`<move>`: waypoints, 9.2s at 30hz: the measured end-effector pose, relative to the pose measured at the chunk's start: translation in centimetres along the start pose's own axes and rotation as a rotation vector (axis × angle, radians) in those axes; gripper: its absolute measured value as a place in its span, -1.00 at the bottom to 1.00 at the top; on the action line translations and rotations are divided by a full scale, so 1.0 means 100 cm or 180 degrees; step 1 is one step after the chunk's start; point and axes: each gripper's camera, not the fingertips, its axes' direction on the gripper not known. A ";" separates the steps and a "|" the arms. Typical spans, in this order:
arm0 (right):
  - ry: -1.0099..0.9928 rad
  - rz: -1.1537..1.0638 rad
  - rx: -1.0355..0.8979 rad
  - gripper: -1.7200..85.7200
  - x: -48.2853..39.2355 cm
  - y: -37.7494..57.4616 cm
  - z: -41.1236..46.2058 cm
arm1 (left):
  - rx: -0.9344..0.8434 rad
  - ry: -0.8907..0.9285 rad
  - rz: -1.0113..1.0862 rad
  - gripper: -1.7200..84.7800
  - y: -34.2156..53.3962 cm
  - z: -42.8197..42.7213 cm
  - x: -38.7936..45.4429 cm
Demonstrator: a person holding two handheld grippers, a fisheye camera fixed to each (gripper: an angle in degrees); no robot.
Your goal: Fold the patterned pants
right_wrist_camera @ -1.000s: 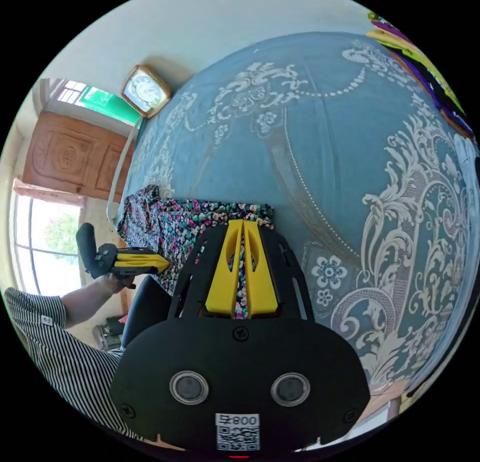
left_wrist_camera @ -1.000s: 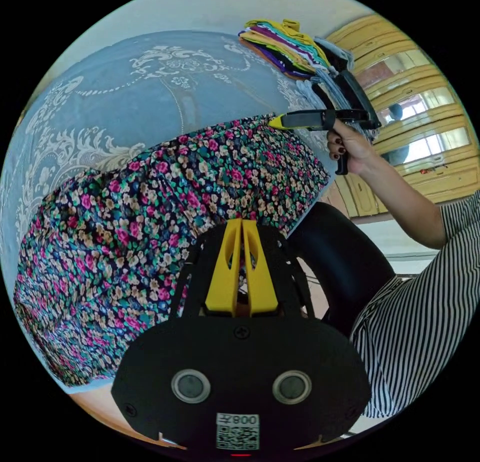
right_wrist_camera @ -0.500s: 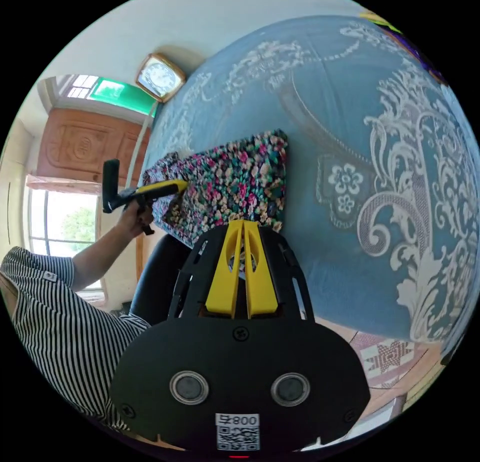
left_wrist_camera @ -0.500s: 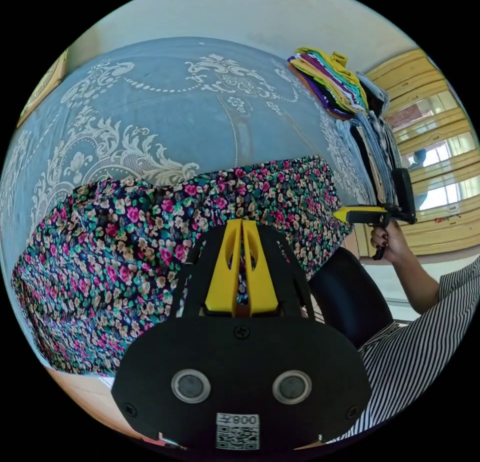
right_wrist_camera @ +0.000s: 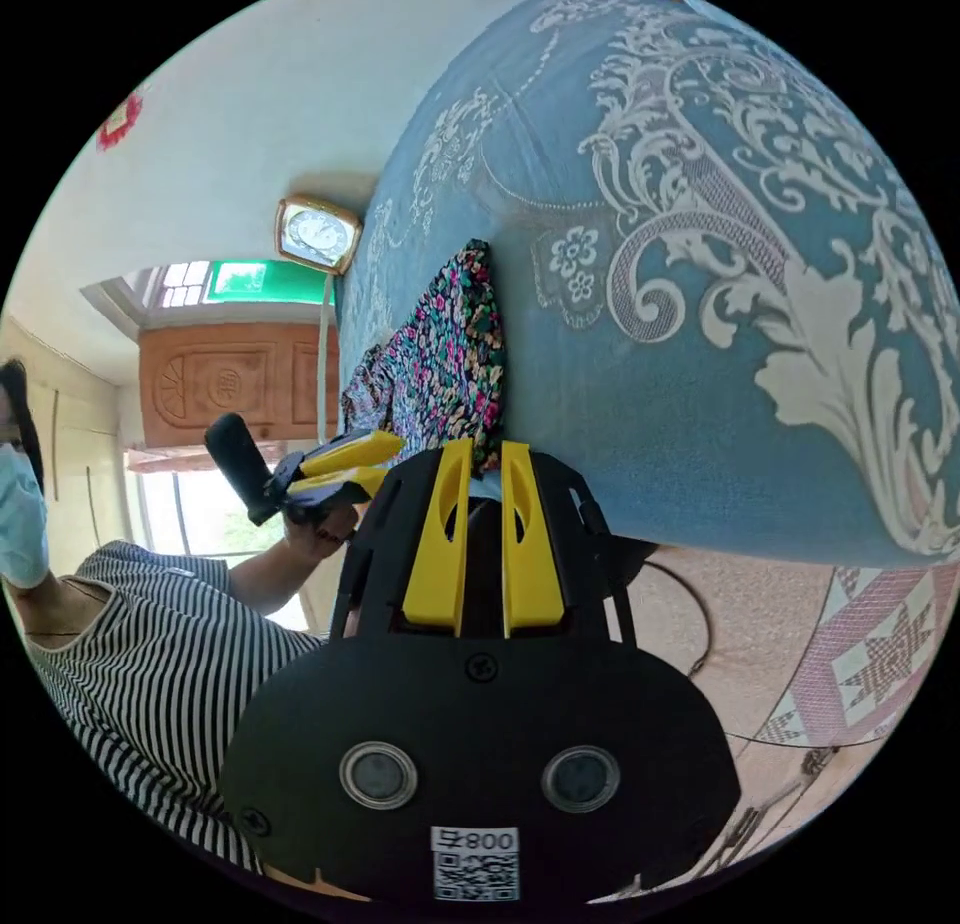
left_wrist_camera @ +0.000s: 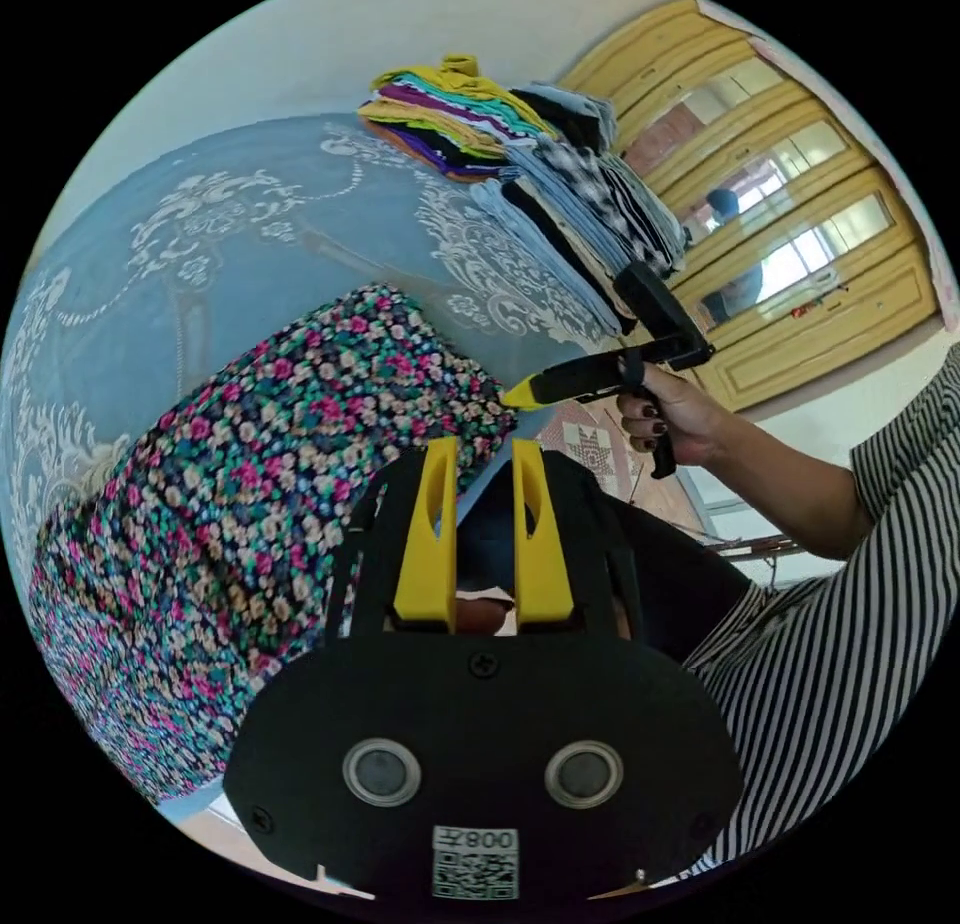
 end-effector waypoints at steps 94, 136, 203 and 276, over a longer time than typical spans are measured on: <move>-0.0203 -0.1189 -0.1347 -0.88 -0.469 -0.153 0.447 | 0.2002 -0.0267 -0.2971 -0.91 0.565 -0.105 -0.357; 0.1898 -0.3019 -0.0988 -0.96 -0.593 -0.033 0.507 | 0.1325 -0.1600 -0.2836 -0.96 0.501 -0.117 -0.474; 0.0648 -0.1168 -0.1245 -0.81 -0.313 -0.008 0.317 | 0.0349 -0.0257 -0.1393 -0.79 0.256 0.010 -0.276; -0.0908 0.0146 -0.1209 -0.77 -0.119 -0.070 0.340 | 0.1702 0.2258 -0.3051 -0.93 0.425 0.158 -0.444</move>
